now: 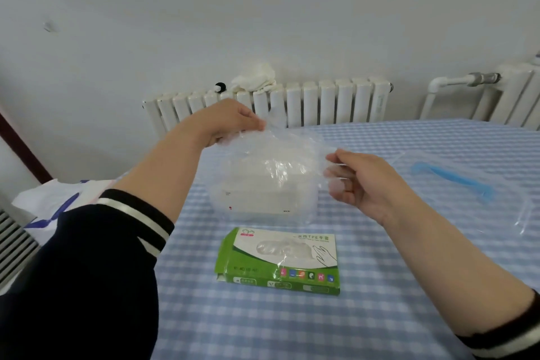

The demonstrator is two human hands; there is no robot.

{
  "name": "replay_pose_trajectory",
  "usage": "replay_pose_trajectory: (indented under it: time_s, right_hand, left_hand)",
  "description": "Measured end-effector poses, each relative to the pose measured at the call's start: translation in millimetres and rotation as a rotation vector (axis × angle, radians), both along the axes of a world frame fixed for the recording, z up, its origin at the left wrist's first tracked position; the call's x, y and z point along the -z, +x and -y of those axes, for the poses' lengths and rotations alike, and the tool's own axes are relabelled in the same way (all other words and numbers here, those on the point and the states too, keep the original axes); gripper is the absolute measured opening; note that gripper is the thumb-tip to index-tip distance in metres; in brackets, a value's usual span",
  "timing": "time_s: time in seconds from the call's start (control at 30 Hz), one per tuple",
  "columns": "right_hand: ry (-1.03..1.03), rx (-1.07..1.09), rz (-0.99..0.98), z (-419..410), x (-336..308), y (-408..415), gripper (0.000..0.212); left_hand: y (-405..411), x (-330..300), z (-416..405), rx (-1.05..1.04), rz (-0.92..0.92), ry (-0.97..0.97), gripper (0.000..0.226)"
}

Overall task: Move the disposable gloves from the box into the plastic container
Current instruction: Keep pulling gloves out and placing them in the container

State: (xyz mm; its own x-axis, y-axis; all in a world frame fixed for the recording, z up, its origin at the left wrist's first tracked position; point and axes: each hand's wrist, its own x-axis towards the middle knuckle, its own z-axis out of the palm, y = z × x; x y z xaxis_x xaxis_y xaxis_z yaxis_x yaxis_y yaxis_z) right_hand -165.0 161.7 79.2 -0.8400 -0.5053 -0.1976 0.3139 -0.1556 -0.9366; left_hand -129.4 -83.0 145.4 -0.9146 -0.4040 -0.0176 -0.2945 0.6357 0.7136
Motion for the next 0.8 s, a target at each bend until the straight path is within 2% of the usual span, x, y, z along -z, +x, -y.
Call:
replay_pose_trajectory:
  time_s: [0.13, 0.2, 0.3, 0.37, 0.53, 0.6, 0.7, 0.8]
  right_hand:
    - [-0.156, 0.06, 0.155, 1, 5, -6, 0.017]
    - [-0.183, 0.059, 0.139, 2, 5, -5, 0.014]
    - [-0.182, 0.02, 0.092, 4, 1, 1, 0.009]
    - [-0.156, -0.017, 0.057, 5, 0, 5, 0.007]
    - [-0.093, -0.086, -0.021, 6, 0, 10, 0.008]
    - [-0.074, -0.106, -0.044, 7, 0, 11, 0.009]
    - [-0.053, -0.136, -0.073, 8, 1, 13, 0.01]
    - [-0.043, -0.17, -0.086, 8, 1, 14, 0.012]
  left_hand:
    - [-12, 28, 28, -0.144, 0.064, -0.134, 0.017]
    - [-15, 40, 33, -0.168, 0.107, -0.264, 0.02]
    - [-16, 51, 31, -0.148, 0.136, -0.603, 0.033]
    - [-15, 54, 26, -0.147, 0.164, -0.757, 0.04]
    - [-14, 53, 20, -0.135, 0.216, -0.938, 0.048]
    - [-12, 52, 20, -0.137, 0.202, -0.97, 0.044]
    - [-11, 50, 17, -0.126, 0.146, -0.962, 0.023]
    - [-10, 44, 8, -0.058, 0.112, -0.779, 0.014]
